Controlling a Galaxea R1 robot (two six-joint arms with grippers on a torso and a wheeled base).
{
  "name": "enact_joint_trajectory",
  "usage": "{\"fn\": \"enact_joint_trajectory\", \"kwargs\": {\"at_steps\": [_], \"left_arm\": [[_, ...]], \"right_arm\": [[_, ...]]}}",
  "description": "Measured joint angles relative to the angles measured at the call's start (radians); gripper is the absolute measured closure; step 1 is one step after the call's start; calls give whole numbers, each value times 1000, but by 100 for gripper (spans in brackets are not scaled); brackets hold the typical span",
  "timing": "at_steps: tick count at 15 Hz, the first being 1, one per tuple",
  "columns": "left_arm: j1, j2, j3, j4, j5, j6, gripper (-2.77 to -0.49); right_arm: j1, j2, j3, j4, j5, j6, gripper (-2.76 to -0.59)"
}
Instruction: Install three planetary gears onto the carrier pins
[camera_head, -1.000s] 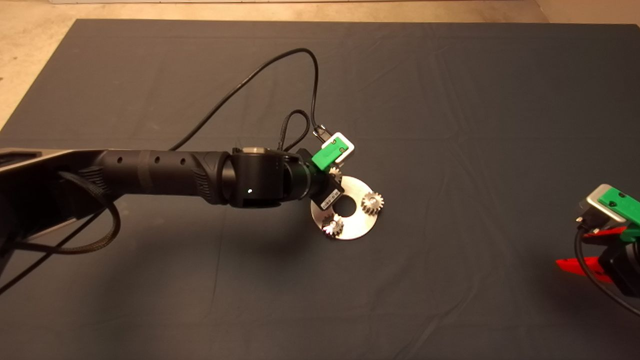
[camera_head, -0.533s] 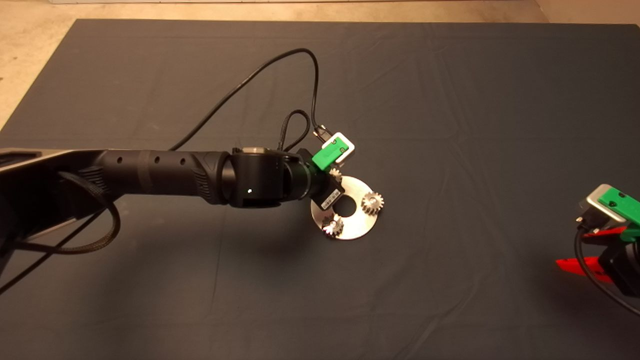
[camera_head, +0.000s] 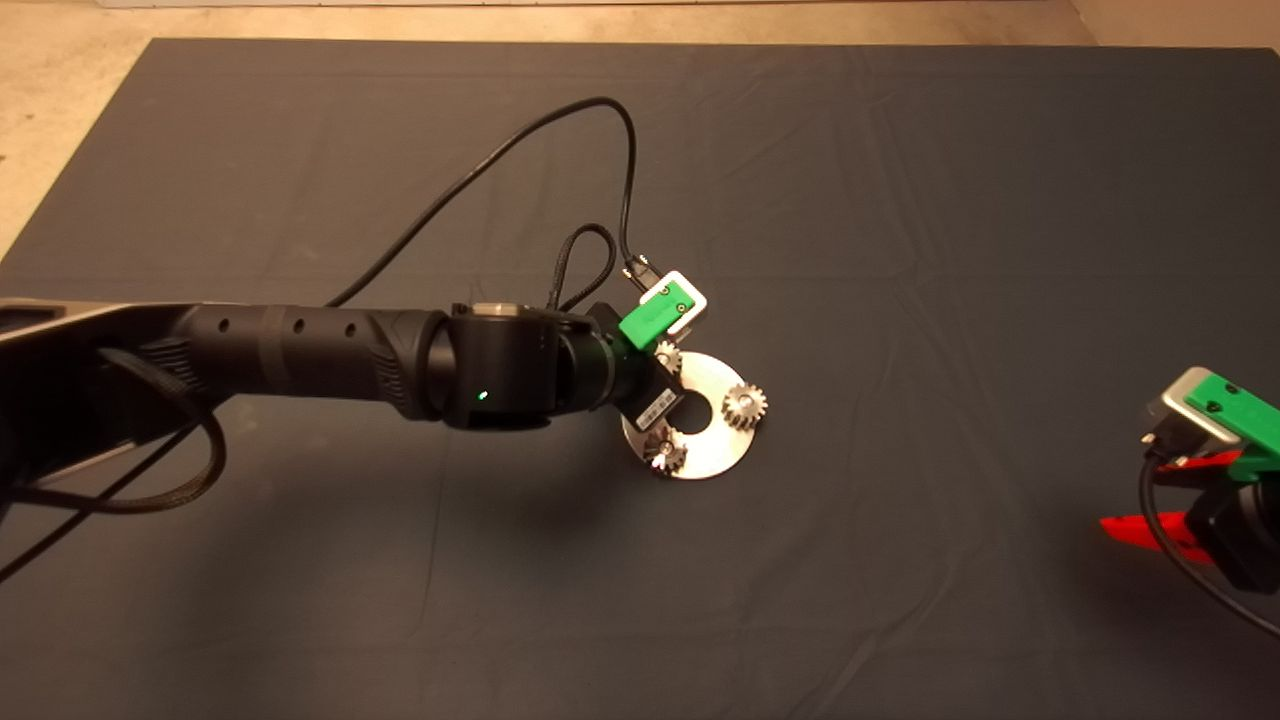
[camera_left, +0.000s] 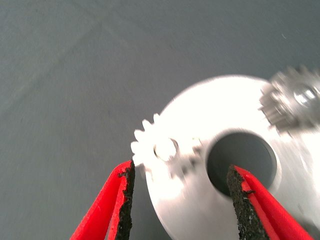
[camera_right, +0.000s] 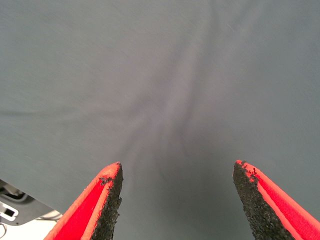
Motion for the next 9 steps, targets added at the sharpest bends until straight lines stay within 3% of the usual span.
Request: {"fn": "enact_joint_trajectory", "kwargs": {"at_steps": [1, 2, 4, 5, 7, 9], "left_arm": [[0, -7, 28, 0, 55, 0, -120], [0, -12, 58, 0, 125, 0, -120], [0, -42, 151, -4, 227, 0, -120], [0, -73, 221, -14, 258, -1, -120], [-5, -151, 369, -69, 312, -33, -120], [-6, -198, 480, -115, 333, -95, -120]], "right_arm": [[-7, 26, 0, 0, 5, 1, -163], [-22, 69, 0, 0, 6, 4, -163], [-72, 174, -1, 0, 15, 24, -163], [-87, 228, -1, 0, 16, 46, -163], [-105, 333, -1, 0, 8, 90, -163], [-121, 432, -1, 0, -25, 141, -163]]}}
